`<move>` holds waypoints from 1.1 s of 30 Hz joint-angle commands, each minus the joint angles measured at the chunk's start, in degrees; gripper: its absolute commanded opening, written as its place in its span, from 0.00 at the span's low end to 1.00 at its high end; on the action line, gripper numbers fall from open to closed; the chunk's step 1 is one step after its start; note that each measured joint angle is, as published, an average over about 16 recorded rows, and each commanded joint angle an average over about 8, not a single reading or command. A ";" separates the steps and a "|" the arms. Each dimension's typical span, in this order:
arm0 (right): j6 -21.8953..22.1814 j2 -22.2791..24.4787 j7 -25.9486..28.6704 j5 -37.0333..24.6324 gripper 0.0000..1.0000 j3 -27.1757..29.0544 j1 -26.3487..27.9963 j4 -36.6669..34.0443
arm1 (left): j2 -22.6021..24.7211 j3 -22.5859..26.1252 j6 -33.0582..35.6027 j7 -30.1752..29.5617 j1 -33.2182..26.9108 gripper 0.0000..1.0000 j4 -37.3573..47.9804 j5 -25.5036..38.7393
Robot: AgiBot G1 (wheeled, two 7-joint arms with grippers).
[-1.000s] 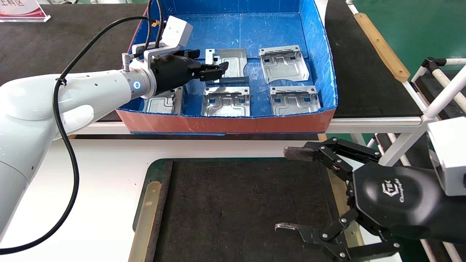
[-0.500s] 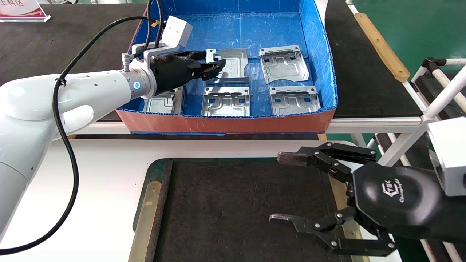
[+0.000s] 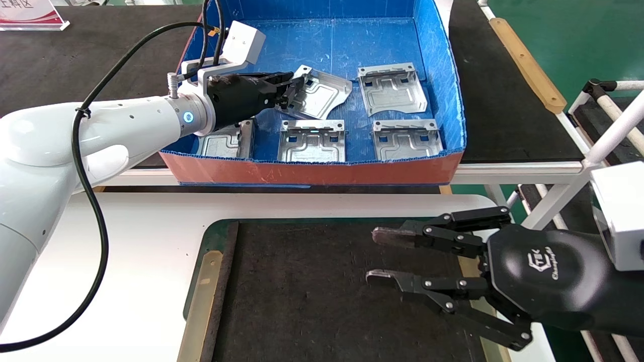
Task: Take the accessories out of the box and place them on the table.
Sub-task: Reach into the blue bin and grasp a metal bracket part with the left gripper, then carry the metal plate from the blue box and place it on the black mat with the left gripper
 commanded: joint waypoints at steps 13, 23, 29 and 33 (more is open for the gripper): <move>0.00 0.00 0.00 0.00 1.00 0.00 0.00 0.00 | 0.02 -0.54 -1.43 0.72 -0.90 0.00 -0.58 -0.51; 0.00 0.00 0.00 0.00 1.00 -0.01 0.00 -0.01 | -2.91 -3.80 8.66 6.01 -1.99 0.00 -4.39 -6.96; 0.00 0.00 0.00 0.01 1.00 -0.01 0.00 -0.01 | -6.24 -5.97 19.88 12.78 -2.33 0.00 -5.48 -11.81; 0.00 0.00 -0.01 0.01 1.00 -0.01 0.00 -0.01 | -8.68 -6.84 28.61 17.04 -2.54 0.00 -5.34 -14.54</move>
